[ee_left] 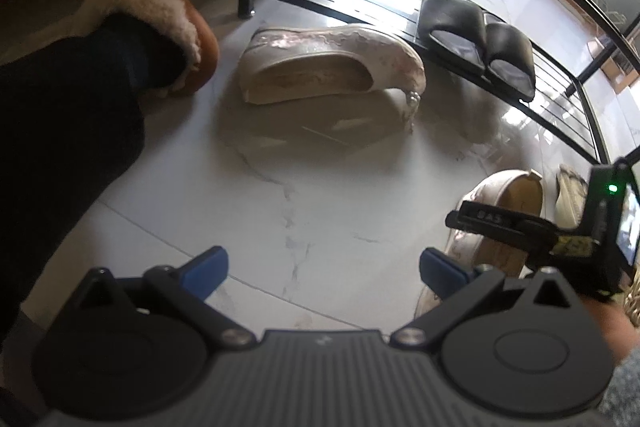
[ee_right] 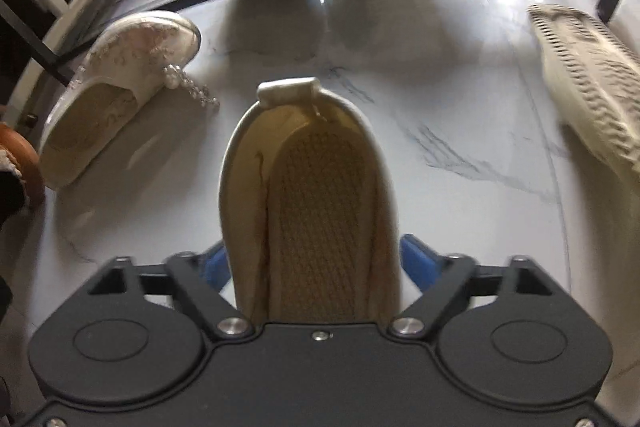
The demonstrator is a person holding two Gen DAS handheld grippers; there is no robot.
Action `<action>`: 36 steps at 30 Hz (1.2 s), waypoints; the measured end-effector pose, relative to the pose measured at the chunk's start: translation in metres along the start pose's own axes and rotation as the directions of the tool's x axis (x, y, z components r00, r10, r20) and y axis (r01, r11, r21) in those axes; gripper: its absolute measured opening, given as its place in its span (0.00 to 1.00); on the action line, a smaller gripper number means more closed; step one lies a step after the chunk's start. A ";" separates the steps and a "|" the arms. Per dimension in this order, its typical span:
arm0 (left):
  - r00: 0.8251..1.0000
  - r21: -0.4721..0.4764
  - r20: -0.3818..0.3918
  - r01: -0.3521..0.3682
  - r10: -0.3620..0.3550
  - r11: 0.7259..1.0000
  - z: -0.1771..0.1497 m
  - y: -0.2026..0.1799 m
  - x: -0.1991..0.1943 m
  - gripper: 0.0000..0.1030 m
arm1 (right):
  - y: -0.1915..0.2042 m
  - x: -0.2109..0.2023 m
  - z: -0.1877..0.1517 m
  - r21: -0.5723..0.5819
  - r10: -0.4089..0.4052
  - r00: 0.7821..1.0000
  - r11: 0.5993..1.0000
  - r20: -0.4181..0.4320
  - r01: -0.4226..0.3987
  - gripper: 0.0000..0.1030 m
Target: Organize scattered shoes
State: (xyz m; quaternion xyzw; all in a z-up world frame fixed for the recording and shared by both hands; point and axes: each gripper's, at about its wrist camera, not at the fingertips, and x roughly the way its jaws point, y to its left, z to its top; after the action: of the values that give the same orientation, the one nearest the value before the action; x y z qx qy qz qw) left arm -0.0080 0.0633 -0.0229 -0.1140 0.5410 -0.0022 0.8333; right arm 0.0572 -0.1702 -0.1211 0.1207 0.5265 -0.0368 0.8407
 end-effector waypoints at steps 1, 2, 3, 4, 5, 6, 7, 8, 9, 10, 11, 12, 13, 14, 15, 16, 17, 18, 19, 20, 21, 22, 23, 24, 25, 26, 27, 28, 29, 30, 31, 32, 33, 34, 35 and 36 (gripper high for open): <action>1.000 -0.002 0.001 0.003 -0.003 1.000 0.000 0.000 0.000 0.99 | 0.001 -0.006 -0.006 -0.026 0.001 1.000 1.000 0.006 -0.001 0.89; 1.000 -0.004 0.002 0.006 -0.006 1.000 0.000 0.000 0.000 0.99 | 0.002 -0.012 -0.012 -0.052 0.002 1.000 0.999 0.012 -0.001 0.91; 1.000 -0.005 0.003 0.003 -0.003 1.000 0.000 0.001 0.000 0.99 | 0.004 -0.017 -0.019 -0.079 -0.001 1.000 0.997 0.014 0.002 0.91; 1.000 -0.005 0.004 0.000 0.000 1.000 -0.001 0.001 0.000 0.99 | 0.005 -0.021 -0.031 -0.104 -0.015 1.000 0.994 0.005 0.015 0.92; 1.000 -0.005 -0.001 -0.001 0.001 1.000 -0.001 0.001 0.001 0.99 | 0.007 -0.023 -0.042 -0.126 -0.027 1.000 0.992 -0.005 0.026 0.92; 1.000 -0.006 -0.007 -0.002 0.002 1.000 -0.002 0.001 0.002 0.99 | 0.008 -0.023 -0.051 -0.135 -0.033 0.999 0.990 -0.017 0.030 0.92; 1.000 -0.006 -0.013 0.000 0.000 1.000 -0.002 0.000 0.003 0.99 | 0.010 -0.022 -0.060 -0.144 -0.039 0.999 0.989 -0.029 0.035 0.92; 1.000 -0.004 -0.016 0.002 -0.002 1.000 -0.003 0.000 0.003 0.99 | 0.011 -0.021 -0.068 -0.152 -0.045 0.998 0.988 -0.039 0.038 0.92; 1.000 -0.002 -0.018 0.004 -0.004 1.000 -0.003 0.000 0.004 0.99 | 0.013 -0.019 -0.073 -0.160 -0.048 0.998 0.986 -0.040 0.041 0.92; 1.000 0.003 -0.022 0.005 -0.005 1.000 -0.004 -0.001 0.004 0.99 | 0.015 -0.017 -0.077 -0.168 -0.051 0.998 0.985 -0.037 0.044 0.90; 1.000 0.013 -0.022 0.002 -0.002 1.000 -0.004 -0.001 0.004 0.99 | 0.018 -0.015 -0.079 -0.179 -0.053 0.998 0.983 -0.026 0.047 0.86; 1.000 0.023 -0.022 -0.001 0.002 1.000 -0.005 -0.002 0.004 0.99 | 0.020 -0.014 -0.078 -0.183 -0.057 0.998 0.982 -0.021 0.052 0.85; 1.000 0.021 -0.020 -0.003 0.003 1.000 -0.005 -0.001 0.004 0.99 | 0.022 -0.013 -0.077 -0.187 -0.061 0.998 0.981 -0.017 0.057 0.85; 1.000 0.019 -0.019 -0.004 0.005 1.000 -0.004 -0.001 0.003 0.99 | 0.024 -0.012 -0.076 -0.189 -0.063 0.998 0.980 -0.013 0.060 0.85; 1.000 0.012 -0.018 -0.005 0.005 1.000 -0.004 0.000 0.003 0.99 | 0.025 -0.011 -0.074 -0.183 -0.061 0.998 0.981 -0.015 0.057 0.84; 1.000 0.005 -0.018 -0.005 0.005 1.000 -0.003 0.002 0.003 0.99 | 0.025 -0.010 -0.072 -0.179 -0.059 0.998 0.982 -0.016 0.055 0.84; 1.000 -0.008 -0.019 -0.003 0.003 1.000 -0.003 0.004 0.003 0.99 | 0.026 -0.009 -0.069 -0.180 -0.058 0.998 0.982 -0.015 0.054 0.84; 1.000 -0.017 -0.021 0.000 0.000 1.000 -0.002 0.005 0.003 0.99 | 0.027 -0.008 -0.067 -0.180 -0.057 0.998 0.982 -0.014 0.053 0.84; 1.000 -0.019 -0.022 0.002 -0.002 1.000 -0.002 0.005 0.003 0.99 | 0.028 -0.006 -0.066 -0.181 -0.057 0.998 0.982 -0.013 0.054 0.84; 1.000 -0.017 -0.022 0.003 -0.003 1.000 -0.002 0.005 0.003 0.99 | 0.029 -0.003 -0.064 -0.182 -0.057 0.998 0.982 -0.012 0.054 0.84; 1.000 -0.014 -0.023 0.003 -0.003 1.000 -0.002 0.004 0.003 0.99 | 0.029 -0.001 -0.062 -0.182 -0.058 0.998 0.982 -0.012 0.055 0.84; 1.000 -0.007 -0.023 0.001 -0.001 1.000 -0.002 0.004 0.004 0.99 | 0.030 0.001 -0.059 -0.182 -0.058 0.998 0.982 -0.013 0.055 0.84; 1.000 0.000 -0.024 -0.001 0.001 1.000 -0.002 0.003 0.004 0.99 | 0.030 0.003 -0.057 -0.183 -0.059 0.998 0.981 -0.013 0.056 0.84; 1.000 0.000 -0.025 0.000 0.000 1.000 -0.002 0.003 0.004 0.99 | 0.030 0.005 -0.056 -0.185 -0.060 0.998 0.981 -0.013 0.056 0.84; 1.000 -0.001 -0.027 0.000 0.000 1.000 -0.002 0.003 0.005 0.99 | 0.031 0.007 -0.054 -0.188 -0.061 0.998 0.981 -0.011 0.058 0.84; 1.000 -0.001 -0.028 0.000 0.000 1.000 -0.002 0.003 0.005 0.99 | 0.031 0.008 -0.051 -0.190 -0.062 0.998 0.980 -0.007 0.060 0.84; 1.000 -0.004 -0.028 -0.001 0.001 1.000 -0.002 0.003 0.005 0.99 | 0.031 0.009 -0.049 -0.191 -0.063 0.998 0.980 -0.005 0.061 0.84; 1.000 -0.005 -0.028 -0.002 0.002 1.000 -0.002 0.004 0.005 0.99 | 0.031 0.010 -0.047 -0.190 -0.063 0.998 0.980 -0.005 0.061 0.84; 1.000 -0.004 -0.028 -0.005 0.004 1.000 -0.002 0.003 0.006 0.99 | 0.030 0.011 -0.045 -0.190 -0.062 0.998 0.980 -0.006 0.060 0.84; 1.000 -0.004 -0.028 -0.007 0.006 1.000 -0.002 0.003 0.006 0.99 | 0.030 0.012 -0.043 -0.190 -0.061 0.998 0.980 -0.006 0.059 0.84; 1.000 -0.004 -0.027 -0.009 0.008 1.000 -0.002 0.003 0.007 0.99 | 0.030 0.013 -0.043 -0.192 -0.061 0.998 0.980 -0.006 0.059 0.84; 1.000 -0.003 -0.029 -0.010 0.010 1.000 -0.002 0.003 0.007 0.99 | 0.030 0.013 -0.043 -0.193 -0.060 0.998 0.979 -0.005 0.058 0.84; 1.000 -0.002 -0.030 -0.011 0.011 1.000 -0.002 0.003 0.007 0.99 | 0.030 0.013 -0.043 -0.194 -0.060 0.998 0.979 -0.005 0.058 0.84; 0.999 -0.001 -0.030 -0.012 0.012 1.000 -0.002 0.003 0.007 0.99 | 0.030 0.013 -0.044 -0.195 -0.059 0.998 0.979 -0.004 0.057 0.84; 0.999 -0.001 -0.031 -0.013 0.013 1.000 -0.003 0.003 0.008 0.99 | 0.029 0.013 -0.044 -0.198 -0.058 0.998 0.979 -0.001 0.057 0.84; 0.999 0.000 -0.032 -0.013 0.013 1.000 -0.003 0.003 0.008 0.99 | 0.029 0.012 -0.045 -0.201 -0.057 0.998 0.978 0.001 0.056 0.84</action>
State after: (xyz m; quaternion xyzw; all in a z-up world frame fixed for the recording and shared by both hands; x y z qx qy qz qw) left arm -0.0074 0.0645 -0.0315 -0.1103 0.5551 0.0014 0.8244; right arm 0.0288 -0.1303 -0.1461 0.0201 0.5326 -0.0068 0.8461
